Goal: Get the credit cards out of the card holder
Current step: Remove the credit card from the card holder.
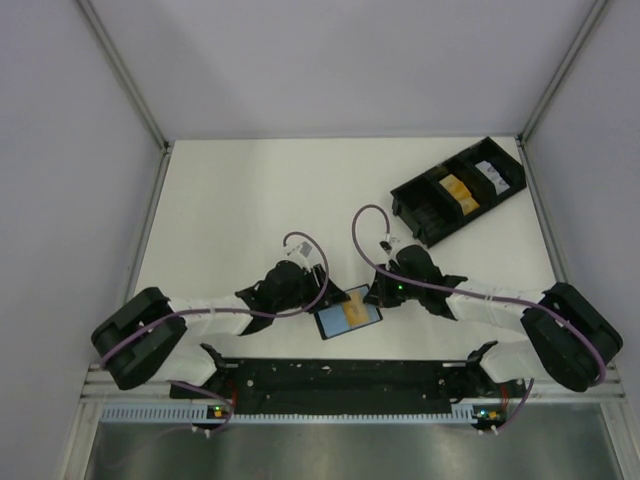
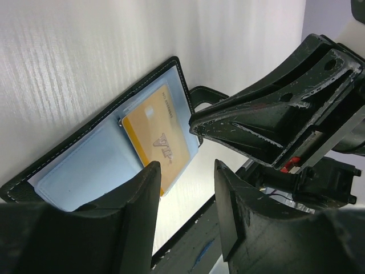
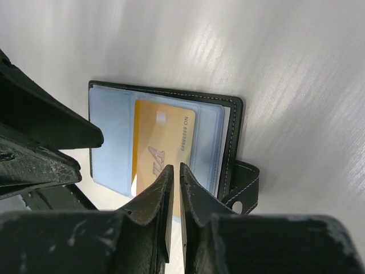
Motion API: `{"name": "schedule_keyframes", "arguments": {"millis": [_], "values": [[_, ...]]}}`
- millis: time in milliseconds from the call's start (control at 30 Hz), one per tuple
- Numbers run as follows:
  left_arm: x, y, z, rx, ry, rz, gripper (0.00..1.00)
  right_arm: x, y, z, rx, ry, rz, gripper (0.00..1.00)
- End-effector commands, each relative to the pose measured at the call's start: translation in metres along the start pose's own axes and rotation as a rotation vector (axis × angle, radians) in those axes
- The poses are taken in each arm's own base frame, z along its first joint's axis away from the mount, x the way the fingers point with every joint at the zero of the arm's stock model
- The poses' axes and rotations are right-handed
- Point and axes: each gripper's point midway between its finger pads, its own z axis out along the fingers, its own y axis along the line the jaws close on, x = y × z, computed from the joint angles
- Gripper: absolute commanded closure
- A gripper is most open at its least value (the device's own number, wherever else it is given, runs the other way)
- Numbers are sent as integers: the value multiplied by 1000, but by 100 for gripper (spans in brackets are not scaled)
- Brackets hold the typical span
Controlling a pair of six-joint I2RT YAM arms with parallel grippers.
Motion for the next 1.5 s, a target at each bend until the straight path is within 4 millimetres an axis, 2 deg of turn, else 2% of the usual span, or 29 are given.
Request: {"name": "schedule_keyframes", "arguments": {"millis": [0,333,567,1067,1300,1467], "values": [[7,5,4,4,20,-11,53,-7,1,9,-14,-29,-19,92],[18,25,11,-48,55,-37,54,10,-5,12,-29,16,14,94],[22,26,17,-36,73,-55,55,18,-4,13,-45,42,33,94],[26,19,11,38,75,-78,79,20,-8,14,-19,51,45,95],[28,22,7,46,74,-81,100,23,-13,15,3,65,57,95],[29,24,2,49,66,-83,100,23,-16,17,21,68,66,97]]}}
